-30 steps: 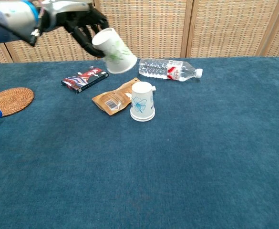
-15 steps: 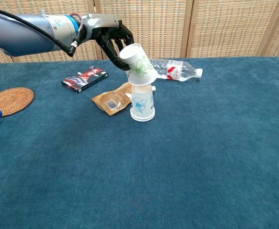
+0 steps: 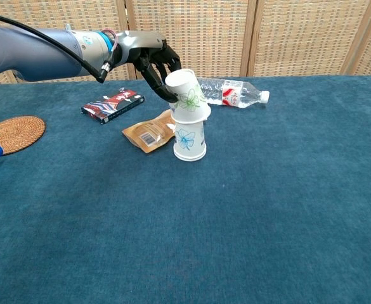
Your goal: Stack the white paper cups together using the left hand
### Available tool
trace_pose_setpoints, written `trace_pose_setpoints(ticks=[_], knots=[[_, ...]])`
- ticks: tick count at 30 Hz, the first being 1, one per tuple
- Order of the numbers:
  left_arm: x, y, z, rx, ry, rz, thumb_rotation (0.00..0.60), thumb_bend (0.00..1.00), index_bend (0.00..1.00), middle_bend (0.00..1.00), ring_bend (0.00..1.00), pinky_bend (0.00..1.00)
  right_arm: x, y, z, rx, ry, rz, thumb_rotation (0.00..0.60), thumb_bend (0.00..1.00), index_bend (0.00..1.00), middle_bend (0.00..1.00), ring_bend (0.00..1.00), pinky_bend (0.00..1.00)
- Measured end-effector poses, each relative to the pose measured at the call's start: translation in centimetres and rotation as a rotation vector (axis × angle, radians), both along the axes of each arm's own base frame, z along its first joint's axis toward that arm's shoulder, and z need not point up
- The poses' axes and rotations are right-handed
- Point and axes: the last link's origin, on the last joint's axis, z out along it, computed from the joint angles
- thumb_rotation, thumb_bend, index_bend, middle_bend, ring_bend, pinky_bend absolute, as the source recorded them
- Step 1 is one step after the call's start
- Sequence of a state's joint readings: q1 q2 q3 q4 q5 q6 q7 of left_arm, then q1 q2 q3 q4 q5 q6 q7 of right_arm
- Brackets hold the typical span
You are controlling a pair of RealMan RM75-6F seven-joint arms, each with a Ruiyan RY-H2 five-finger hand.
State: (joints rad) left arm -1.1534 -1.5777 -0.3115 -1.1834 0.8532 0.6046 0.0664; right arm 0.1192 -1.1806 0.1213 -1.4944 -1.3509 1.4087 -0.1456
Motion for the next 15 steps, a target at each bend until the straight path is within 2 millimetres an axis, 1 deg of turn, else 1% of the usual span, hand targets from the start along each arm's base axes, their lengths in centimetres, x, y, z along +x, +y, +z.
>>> trace_pose_setpoints(ticks=[7, 9, 10, 12, 13, 14, 15], knots=[[0.48, -0.03, 0.11, -0.004, 0.021, -0.008, 0.600, 0.19, 0.53, 0.37, 0.33, 0.32, 0.00, 0.06, 0.23, -0.008, -0.005, 0.002, 0.600, 0.00, 0.00, 0.00, 0.00, 0.00], [0.56, -0.04, 0.18, -0.002, 0.033, -0.010, 0.600, 0.17, 0.48, 0.32, 0.27, 0.29, -0.01, 0.06, 0.24, -0.007, -0.005, 0.001, 0.600, 0.00, 0.00, 0.00, 0.00, 0.00], [0.58, -0.06, 0.20, -0.001, 0.038, -0.012, 0.600, 0.16, 0.44, 0.28, 0.23, 0.26, -0.02, 0.06, 0.24, -0.006, -0.006, 0.001, 0.600, 0.00, 0.00, 0.00, 0.00, 0.00], [0.59, -0.13, 0.19, -0.003, 0.052, -0.014, 0.600, 0.12, 0.28, 0.15, 0.10, 0.19, 0.01, 0.07, 0.24, -0.005, -0.006, 0.002, 0.600, 0.00, 0.00, 0.00, 0.00, 0.00], [0.58, -0.17, 0.17, -0.006, 0.058, -0.014, 0.600, 0.10, 0.21, 0.10, 0.06, 0.16, 0.01, 0.07, 0.25, -0.005, -0.006, 0.003, 0.600, 0.00, 0.00, 0.00, 0.00, 0.00], [0.60, -0.25, 0.15, -0.008, 0.064, -0.015, 0.600, 0.07, 0.11, 0.04, 0.02, 0.12, 0.03, 0.08, 0.26, -0.005, -0.006, 0.004, 0.600, 0.00, 0.00, 0.00, 0.00, 0.00], [0.63, -0.31, 0.16, -0.006, 0.066, -0.016, 0.600, 0.04, 0.04, 0.01, 0.00, 0.09, 0.05, 0.10, 0.28, -0.006, -0.007, 0.005, 0.600, 0.00, 0.00, 0.00, 0.00, 0.00]])
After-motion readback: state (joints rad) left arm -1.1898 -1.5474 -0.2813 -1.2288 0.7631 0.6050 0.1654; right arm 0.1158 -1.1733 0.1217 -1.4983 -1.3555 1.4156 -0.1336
